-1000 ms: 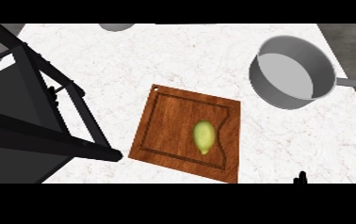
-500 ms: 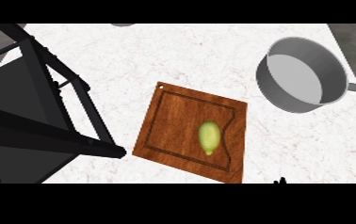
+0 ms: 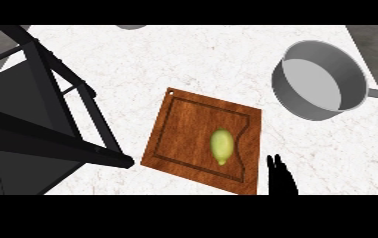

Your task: Pick the lemon from the cutting board and place it in the pot

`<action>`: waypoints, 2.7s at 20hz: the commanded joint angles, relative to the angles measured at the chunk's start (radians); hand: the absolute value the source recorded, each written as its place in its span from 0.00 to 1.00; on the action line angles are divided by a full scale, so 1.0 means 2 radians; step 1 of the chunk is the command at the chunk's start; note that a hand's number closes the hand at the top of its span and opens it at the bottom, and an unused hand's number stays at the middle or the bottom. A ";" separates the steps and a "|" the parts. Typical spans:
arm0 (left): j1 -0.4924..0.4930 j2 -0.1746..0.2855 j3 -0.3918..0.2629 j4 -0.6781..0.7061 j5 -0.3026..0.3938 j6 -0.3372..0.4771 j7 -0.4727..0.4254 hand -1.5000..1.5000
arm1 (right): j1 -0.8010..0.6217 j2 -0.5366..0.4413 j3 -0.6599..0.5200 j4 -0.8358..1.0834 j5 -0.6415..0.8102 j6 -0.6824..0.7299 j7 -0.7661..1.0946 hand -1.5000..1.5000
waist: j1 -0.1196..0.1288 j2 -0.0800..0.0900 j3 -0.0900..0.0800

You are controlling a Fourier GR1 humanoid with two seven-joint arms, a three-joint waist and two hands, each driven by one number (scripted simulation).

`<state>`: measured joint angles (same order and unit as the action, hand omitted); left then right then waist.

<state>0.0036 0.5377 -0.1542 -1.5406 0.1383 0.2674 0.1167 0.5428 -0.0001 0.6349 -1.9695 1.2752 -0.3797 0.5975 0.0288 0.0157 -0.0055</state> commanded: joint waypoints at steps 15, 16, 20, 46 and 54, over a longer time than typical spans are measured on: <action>-0.002 -0.032 0.044 0.041 -0.018 -0.031 -0.025 0.50 | -0.328 0.000 0.024 0.122 -0.066 0.132 0.313 0.00 | -0.013 -0.008 0.003; 0.015 -0.035 0.037 0.017 -0.024 -0.027 -0.022 0.50 | -0.362 0.000 0.031 0.164 -0.085 0.115 0.328 0.00 | -0.010 -0.008 0.003; 0.027 -0.040 0.048 0.021 -0.031 -0.028 -0.029 0.50 | -0.345 0.000 0.010 0.180 -0.079 0.098 0.297 0.00 | -0.012 -0.008 0.003; 0.022 -0.079 0.083 0.010 -0.065 -0.072 -0.012 0.50 | -0.351 -0.111 0.072 0.232 -0.225 0.216 0.020 1.00 | -0.009 -0.006 0.003; 0.002 -0.084 0.096 0.028 -0.073 -0.064 -0.006 0.50 | -0.327 -0.293 0.011 0.073 -0.292 0.321 -0.093 1.00 | -0.021 -0.009 0.002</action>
<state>0.0480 0.3946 0.0345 -1.5016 -0.0002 0.1263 0.1147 -0.1467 -0.4362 0.7017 -1.6935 0.7309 0.1790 0.4933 -0.0026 -0.0046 -0.0054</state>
